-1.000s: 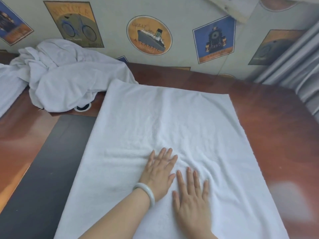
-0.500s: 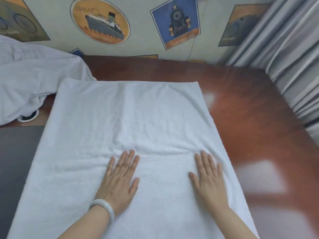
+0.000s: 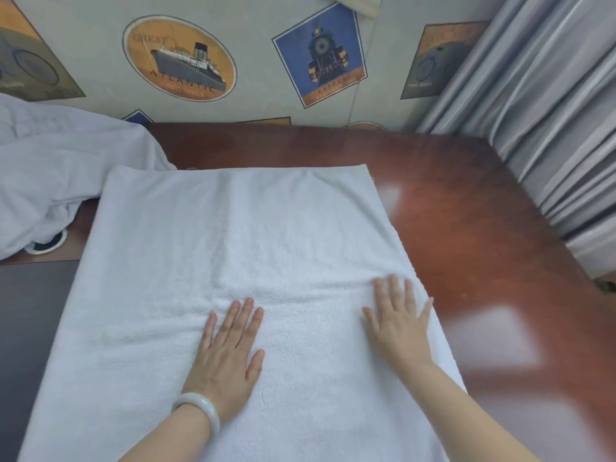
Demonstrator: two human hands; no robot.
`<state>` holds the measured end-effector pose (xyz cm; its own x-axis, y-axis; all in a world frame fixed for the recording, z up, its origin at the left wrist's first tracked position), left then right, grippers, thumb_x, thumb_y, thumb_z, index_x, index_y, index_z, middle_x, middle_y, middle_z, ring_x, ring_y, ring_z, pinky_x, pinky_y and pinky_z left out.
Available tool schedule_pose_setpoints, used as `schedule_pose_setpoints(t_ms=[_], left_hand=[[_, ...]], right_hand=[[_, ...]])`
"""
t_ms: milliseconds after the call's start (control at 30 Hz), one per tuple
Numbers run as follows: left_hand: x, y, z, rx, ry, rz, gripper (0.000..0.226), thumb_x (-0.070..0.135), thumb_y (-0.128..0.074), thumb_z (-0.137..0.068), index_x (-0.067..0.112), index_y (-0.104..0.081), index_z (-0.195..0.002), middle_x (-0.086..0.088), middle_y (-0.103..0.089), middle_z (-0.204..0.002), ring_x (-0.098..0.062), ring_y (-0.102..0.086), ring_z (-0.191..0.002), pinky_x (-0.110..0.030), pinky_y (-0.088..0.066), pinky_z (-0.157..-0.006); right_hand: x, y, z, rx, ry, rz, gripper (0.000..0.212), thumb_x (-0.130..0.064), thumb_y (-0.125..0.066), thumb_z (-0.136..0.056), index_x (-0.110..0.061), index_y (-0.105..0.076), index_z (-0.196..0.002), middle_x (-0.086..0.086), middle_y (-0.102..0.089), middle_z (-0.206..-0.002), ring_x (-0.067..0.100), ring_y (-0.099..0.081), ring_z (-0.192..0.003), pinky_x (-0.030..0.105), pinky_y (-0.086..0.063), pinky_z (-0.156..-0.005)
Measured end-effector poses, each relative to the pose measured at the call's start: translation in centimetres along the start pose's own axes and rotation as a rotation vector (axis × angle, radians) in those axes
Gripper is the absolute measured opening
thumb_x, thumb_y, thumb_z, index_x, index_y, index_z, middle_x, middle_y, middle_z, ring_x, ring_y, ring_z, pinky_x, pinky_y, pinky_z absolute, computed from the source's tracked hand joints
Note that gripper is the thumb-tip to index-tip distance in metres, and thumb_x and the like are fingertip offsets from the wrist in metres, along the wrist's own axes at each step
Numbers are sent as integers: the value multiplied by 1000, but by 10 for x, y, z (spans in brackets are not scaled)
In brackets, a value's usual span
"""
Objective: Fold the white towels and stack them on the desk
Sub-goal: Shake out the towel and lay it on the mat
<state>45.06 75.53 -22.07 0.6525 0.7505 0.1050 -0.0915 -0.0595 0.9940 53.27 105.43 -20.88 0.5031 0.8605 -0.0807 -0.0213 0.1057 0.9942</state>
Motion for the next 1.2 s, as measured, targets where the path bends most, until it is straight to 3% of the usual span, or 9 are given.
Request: schedule_pose_setpoints(t_ms=[200, 267, 367, 433, 500, 633, 867, 1067, 1200], left_hand=[[-4, 19, -19, -16, 59, 14, 58, 36, -30, -96, 9, -47, -144, -8, -38, -155, -23, -38, -142, -51, -25, -111], [-30, 21, -26, -8, 179, 19, 58, 35, -27, -97, 5, -41, -145, -13, -38, -154, -25, -36, -142, -51, -23, -112], [-76, 14, -19, -23, 330, 37, 68, 44, -8, -103, 0, -36, -147, -16, -31, -157, -27, -27, -146, -50, -19, -115], [-85, 9, -13, -24, 320, 30, 72, 47, -5, -102, 1, -31, -151, -13, -22, -161, -25, -19, -150, -50, -18, -116], [-83, 9, -15, 5, 311, 46, 72, 48, -5, -101, 3, -27, -152, -11, -18, -163, -23, -15, -151, -49, -18, -117], [-83, 13, -15, 20, 306, 34, 66, 45, -11, -102, 6, -27, -153, -8, -15, -164, -21, -15, -151, -48, -17, -117], [-83, 12, -14, 6, 313, 49, 69, 45, -36, -96, 6, -27, -153, -8, -16, -164, -23, -18, -150, -49, -21, -113], [-110, 22, -34, 43, 367, 96, 62, 36, -11, -104, 7, -51, -141, -9, -37, -155, -24, -36, -142, -50, -28, -108], [-170, 22, -31, 15, 438, 9, 63, 51, -10, -101, 24, -36, -152, -2, -26, -161, -22, -29, -147, -60, -23, -111]], right_hand=[[-146, -14, 41, -6, 699, 11, 58, -51, -30, -102, -28, -25, -155, -1, -19, -163, 22, -17, -150, 57, -9, -114], [-134, -22, 25, -10, 652, 43, 59, -54, -23, -103, -28, -22, -156, -4, -14, -164, 20, -16, -151, 51, -9, -117], [-75, -18, -21, 42, 248, -9, 70, -62, -4, -99, -25, -20, -156, -4, -12, -164, 19, -15, -151, 43, -5, -120], [-79, -9, -33, 56, 128, -34, 78, -62, -1, -97, -16, -28, -154, 4, -22, -162, 22, -18, -149, 46, -7, -119], [-134, -2, -27, 61, 280, -76, 71, -54, -6, -101, -12, -35, -151, 7, -27, -160, 24, -21, -149, 49, -11, -118], [-233, -16, 14, 8, 863, -79, 56, -45, -22, -105, -18, -30, -154, 2, -22, -162, 19, -16, -151, 45, -17, -116], [-160, -9, -101, 34, 222, -26, 82, -62, 4, -92, -16, -16, -157, 2, -10, -164, 15, -2, -151, 48, 0, -121], [-283, -7, -35, 67, 827, -117, 56, -40, -20, -106, -10, -41, -148, 7, -32, -158, 21, -27, -147, 43, -19, -115], [-259, -29, -86, 3, 806, -15, 62, -54, -23, -102, -18, -34, -152, 0, -27, -160, 17, -26, -148, 41, -18, -116]])
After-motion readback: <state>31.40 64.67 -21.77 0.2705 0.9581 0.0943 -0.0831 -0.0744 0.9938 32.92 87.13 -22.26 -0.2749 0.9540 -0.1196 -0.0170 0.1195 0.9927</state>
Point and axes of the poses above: each hand's wrist, its own z-axis away from the middle knuckle, its own y-axis out of the back of the hand, x = y × z, the point moved 6 cm from there along -z, towards the middle knuckle
